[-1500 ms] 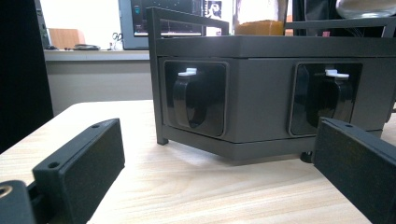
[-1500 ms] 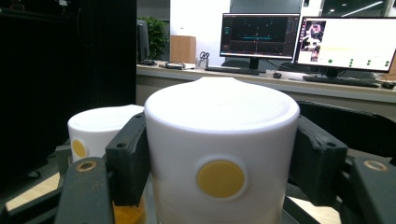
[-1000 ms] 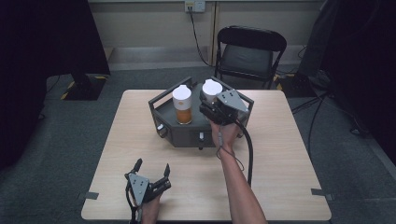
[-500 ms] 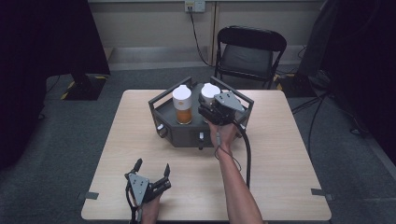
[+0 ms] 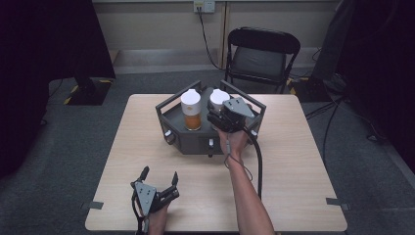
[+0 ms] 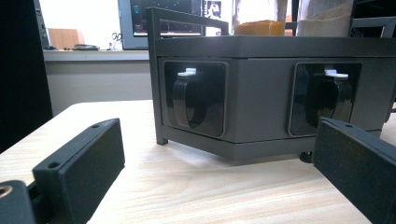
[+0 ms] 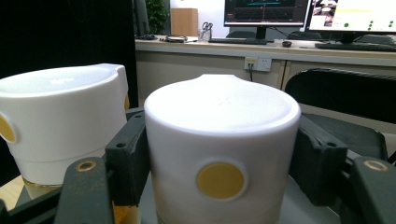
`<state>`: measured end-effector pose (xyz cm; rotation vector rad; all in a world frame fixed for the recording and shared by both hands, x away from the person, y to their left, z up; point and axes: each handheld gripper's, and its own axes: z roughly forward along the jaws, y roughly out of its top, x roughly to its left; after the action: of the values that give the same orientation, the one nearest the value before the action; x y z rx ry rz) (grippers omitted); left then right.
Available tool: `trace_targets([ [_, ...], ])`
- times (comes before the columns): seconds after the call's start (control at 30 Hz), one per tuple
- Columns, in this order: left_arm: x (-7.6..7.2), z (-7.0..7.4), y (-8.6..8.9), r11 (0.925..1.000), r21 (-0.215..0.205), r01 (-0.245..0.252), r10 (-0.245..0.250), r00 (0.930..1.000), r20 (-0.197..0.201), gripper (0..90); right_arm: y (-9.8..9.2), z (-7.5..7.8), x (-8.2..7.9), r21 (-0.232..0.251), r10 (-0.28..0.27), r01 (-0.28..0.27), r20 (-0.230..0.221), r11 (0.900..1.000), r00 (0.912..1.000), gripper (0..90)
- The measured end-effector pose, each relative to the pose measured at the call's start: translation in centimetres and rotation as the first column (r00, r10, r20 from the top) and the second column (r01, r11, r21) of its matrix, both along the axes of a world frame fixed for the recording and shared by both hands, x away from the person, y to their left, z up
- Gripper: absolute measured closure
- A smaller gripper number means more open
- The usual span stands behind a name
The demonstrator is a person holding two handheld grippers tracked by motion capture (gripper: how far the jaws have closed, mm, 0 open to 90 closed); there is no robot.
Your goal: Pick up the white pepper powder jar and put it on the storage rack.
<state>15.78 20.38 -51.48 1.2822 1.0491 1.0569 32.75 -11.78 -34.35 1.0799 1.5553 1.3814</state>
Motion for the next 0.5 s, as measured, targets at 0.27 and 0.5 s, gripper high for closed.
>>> trace_targets([
  [0.27, 0.0, 0.0, -0.01, 1.0, 0.0, 0.0, 0.0, 1.0, 0.0, 1.8, -0.14, 0.08, -0.04, 0.005, 0.0, 0.0, -0.006, 1.0, 1.0, 29.9],
  [0.5, 0.0, -0.01, -0.01, 1.0, 0.0, 0.0, 0.0, 1.0, 0.0, 1.7, -0.23, -0.51, -0.18, 0.012, -0.005, 0.005, 0.026, 1.0, 0.9996, 16.3],
])
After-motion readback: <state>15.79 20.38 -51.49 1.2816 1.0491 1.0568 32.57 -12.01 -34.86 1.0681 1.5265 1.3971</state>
